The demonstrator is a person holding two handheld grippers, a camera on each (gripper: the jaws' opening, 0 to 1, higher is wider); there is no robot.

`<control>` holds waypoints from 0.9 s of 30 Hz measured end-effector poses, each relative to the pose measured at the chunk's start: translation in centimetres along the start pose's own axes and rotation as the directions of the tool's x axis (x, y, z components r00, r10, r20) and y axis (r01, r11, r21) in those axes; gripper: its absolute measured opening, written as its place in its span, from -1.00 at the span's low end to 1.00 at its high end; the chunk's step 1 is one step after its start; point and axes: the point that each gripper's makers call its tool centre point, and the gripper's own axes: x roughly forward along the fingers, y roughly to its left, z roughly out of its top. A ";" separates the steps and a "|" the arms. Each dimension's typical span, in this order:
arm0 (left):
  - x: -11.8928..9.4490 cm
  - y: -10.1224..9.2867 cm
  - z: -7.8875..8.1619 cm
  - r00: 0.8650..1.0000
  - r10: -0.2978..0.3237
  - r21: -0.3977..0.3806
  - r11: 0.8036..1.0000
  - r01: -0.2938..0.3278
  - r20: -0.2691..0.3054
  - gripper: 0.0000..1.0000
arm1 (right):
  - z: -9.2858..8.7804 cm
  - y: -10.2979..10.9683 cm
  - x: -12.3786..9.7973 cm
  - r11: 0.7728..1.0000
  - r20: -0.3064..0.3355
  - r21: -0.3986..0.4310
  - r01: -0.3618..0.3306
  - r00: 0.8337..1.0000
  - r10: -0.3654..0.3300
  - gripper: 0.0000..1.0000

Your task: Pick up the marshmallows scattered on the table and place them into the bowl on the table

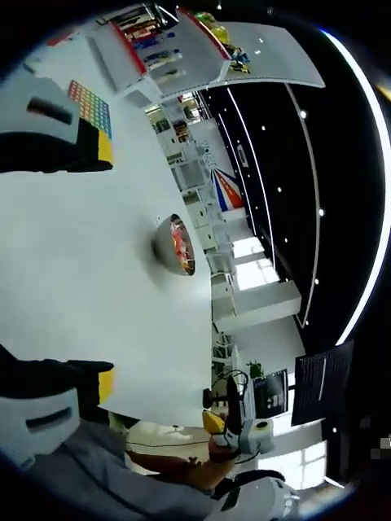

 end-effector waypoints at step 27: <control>1.1 -0.2 -0.2 1.000 -0.026 -0.039 0.999 0.026 -0.002 0.82 | -0.7 -0.3 1.2 0.999 -0.015 -0.040 -0.008 1.000 0.008 0.92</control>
